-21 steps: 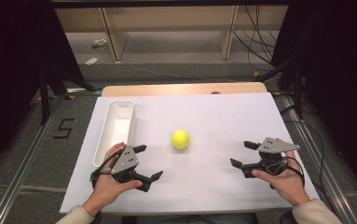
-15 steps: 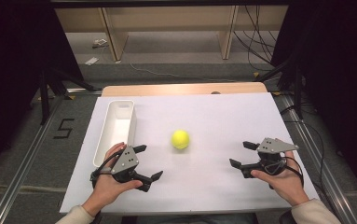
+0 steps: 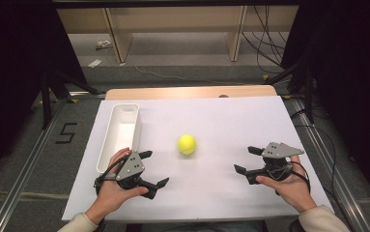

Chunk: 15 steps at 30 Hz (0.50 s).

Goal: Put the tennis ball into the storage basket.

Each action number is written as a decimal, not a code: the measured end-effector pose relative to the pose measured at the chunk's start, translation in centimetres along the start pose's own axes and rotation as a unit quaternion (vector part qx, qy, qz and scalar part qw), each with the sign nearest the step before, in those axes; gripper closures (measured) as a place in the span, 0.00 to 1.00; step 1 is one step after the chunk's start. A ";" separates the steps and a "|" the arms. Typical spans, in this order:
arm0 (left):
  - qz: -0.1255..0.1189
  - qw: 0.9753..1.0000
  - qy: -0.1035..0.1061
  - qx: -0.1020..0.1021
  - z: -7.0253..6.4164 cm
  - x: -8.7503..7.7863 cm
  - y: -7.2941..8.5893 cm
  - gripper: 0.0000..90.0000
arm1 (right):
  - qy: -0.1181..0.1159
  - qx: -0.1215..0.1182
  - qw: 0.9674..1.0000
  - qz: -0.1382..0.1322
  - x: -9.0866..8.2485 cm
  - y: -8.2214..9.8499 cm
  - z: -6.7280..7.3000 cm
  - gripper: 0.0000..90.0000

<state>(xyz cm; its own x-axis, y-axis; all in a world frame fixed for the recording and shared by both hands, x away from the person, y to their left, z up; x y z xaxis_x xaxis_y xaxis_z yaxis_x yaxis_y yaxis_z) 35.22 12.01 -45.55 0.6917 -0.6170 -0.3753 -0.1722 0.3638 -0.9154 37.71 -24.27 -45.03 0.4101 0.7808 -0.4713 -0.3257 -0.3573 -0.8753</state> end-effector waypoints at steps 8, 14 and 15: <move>0.003 1.000 0.001 0.003 -0.1 0.1 0.1 0.00 | -0.002 -0.006 1.000 0.002 1.1 -0.5 0.2 0.18; 0.003 1.000 0.001 0.003 -0.2 0.1 0.1 0.00 | -0.004 -0.011 1.000 0.004 1.9 -1.0 0.3 0.17; 0.004 1.000 0.001 0.003 -0.2 0.1 0.1 0.00 | -0.005 -0.012 1.000 0.005 2.1 -1.0 0.3 0.17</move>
<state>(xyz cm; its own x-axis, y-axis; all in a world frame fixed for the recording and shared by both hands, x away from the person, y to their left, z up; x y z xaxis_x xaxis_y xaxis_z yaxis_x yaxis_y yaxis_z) 35.14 11.86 -45.67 0.6886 -0.6163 -0.3821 -0.1729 0.3723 -0.9119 38.64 -22.13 -45.08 0.3989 0.7824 -0.4783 -0.3095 -0.3761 -0.8734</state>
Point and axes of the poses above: each handheld gripper's, and its own axes: x roughly forward along the jaws, y roughly out of its underside, z roughly to its left, the point moved 4 cm from there along x, roughly forward along the jaws, and after that the axes turned 11 degrees about -y, right-handed, at the moved point
